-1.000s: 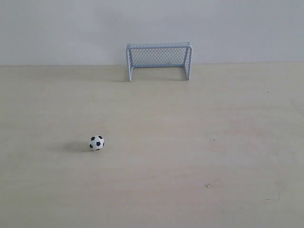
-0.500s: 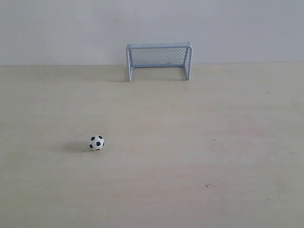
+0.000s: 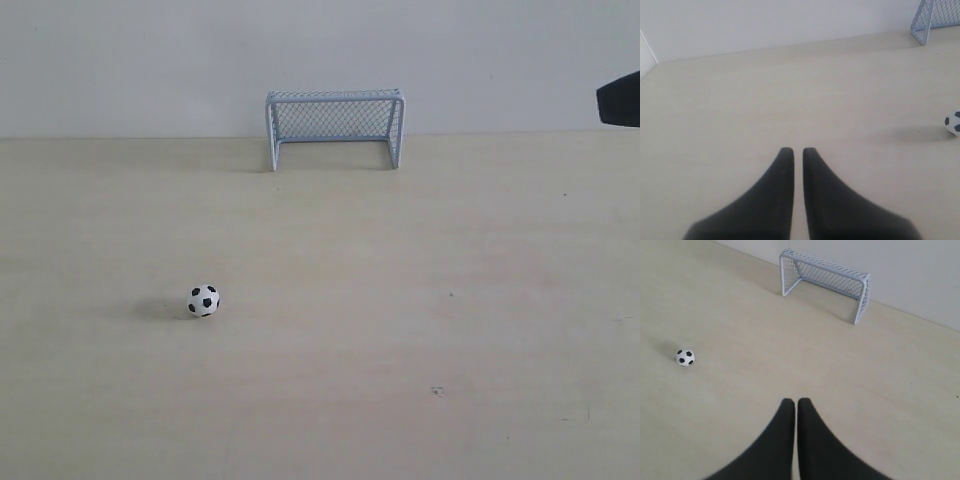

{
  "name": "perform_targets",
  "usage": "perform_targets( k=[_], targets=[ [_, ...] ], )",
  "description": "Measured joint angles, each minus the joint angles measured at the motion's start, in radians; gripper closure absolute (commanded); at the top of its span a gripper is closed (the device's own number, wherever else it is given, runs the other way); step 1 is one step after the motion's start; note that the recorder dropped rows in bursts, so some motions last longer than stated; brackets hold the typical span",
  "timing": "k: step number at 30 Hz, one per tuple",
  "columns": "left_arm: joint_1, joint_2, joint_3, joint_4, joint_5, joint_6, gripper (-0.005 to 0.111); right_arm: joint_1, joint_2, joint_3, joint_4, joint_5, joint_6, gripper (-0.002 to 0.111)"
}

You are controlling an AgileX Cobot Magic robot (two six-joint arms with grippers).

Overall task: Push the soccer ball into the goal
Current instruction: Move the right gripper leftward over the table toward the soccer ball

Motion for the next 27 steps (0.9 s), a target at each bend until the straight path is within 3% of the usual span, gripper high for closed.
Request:
perform_targets(
  k=[17,27],
  targets=[
    [0.0,0.0,0.0,0.0,0.0,0.0,0.1,0.008,0.208,-0.174,0.075,0.178,-0.086,0.108],
    [0.0,0.0,0.0,0.0,0.0,0.0,0.1,0.264,0.36,-0.285,0.082,0.201,-0.117,0.108]
  ],
)
